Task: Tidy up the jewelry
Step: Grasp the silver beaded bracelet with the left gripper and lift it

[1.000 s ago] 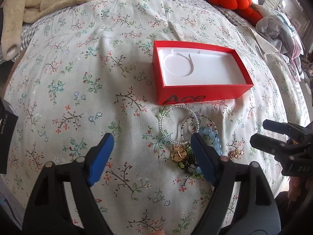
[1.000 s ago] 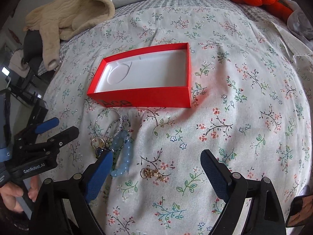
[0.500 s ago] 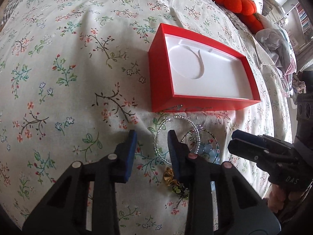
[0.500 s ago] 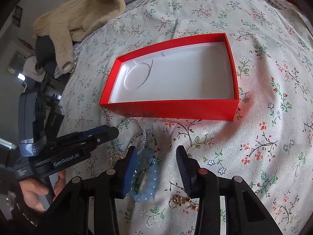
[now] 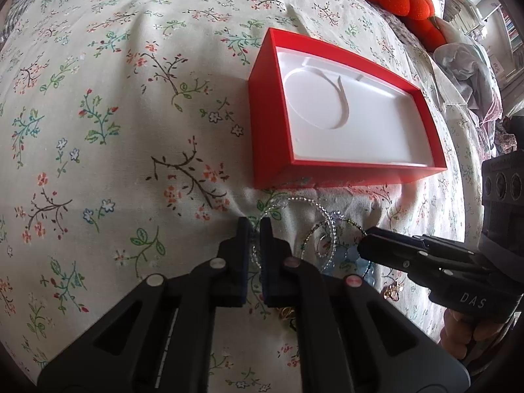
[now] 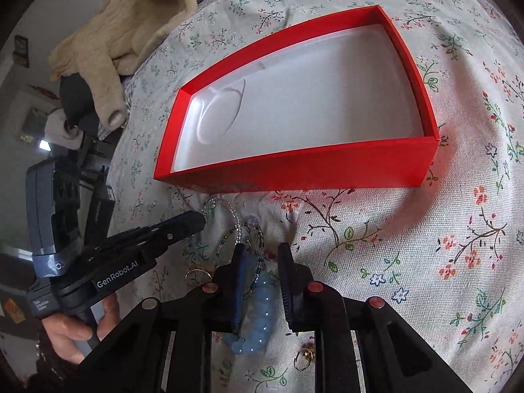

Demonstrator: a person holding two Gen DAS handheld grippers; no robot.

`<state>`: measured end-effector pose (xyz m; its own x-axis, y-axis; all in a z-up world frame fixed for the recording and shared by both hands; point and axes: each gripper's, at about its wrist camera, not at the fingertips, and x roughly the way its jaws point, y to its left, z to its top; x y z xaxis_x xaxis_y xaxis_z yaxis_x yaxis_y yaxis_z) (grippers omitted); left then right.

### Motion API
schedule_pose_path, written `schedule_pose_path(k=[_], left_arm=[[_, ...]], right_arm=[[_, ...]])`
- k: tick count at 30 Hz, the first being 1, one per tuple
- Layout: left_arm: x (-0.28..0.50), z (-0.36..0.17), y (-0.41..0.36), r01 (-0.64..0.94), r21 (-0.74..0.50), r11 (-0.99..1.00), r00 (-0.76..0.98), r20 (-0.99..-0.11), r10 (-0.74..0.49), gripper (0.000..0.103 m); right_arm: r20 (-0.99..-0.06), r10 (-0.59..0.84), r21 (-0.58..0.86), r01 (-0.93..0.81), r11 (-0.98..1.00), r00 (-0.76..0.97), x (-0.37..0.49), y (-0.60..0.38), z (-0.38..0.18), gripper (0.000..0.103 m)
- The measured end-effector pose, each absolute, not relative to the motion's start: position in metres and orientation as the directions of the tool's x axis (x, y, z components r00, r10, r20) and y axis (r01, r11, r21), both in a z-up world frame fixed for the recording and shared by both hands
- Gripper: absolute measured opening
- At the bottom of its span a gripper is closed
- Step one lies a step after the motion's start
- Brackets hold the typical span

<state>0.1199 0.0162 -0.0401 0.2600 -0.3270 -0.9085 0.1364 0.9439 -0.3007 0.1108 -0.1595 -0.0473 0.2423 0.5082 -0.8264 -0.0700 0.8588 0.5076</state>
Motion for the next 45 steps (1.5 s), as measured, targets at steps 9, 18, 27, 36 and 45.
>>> schedule_pose_path(k=[9,18,27,36,45], left_arm=[[0.112,-0.032,0.012,0.138,-0.291,0.947,0.293,-0.901,-0.32,0.005],[0.101,-0.014,0.015,0.149,-0.292,0.945,0.341,-0.882,-0.326,0.005],[0.091,-0.002,0.028,0.135,-0.284,0.949,0.378,-0.871,-0.314,0.005],[0.086,0.008,0.03,0.135,-0.279,0.951,0.396,-0.864,-0.31,0.005],[0.07,0.035,0.032,0.148,-0.277,0.949,0.446,-0.838,-0.314,0.005]], right_arm=[[-0.834,0.475,0.468,-0.097,0.879,0.281,0.105,-0.155,-0.037,0.005],[-0.832,0.458,0.448,-0.106,0.887,0.312,0.099,-0.157,-0.022,0.005],[-0.846,0.444,0.454,-0.036,0.89,0.294,0.102,-0.168,-0.031,0.035],[-0.84,0.458,0.459,-0.066,0.886,0.291,0.109,-0.147,-0.046,0.014],[-0.804,0.472,0.451,-0.145,0.881,0.361,0.096,-0.142,-0.02,0.003]])
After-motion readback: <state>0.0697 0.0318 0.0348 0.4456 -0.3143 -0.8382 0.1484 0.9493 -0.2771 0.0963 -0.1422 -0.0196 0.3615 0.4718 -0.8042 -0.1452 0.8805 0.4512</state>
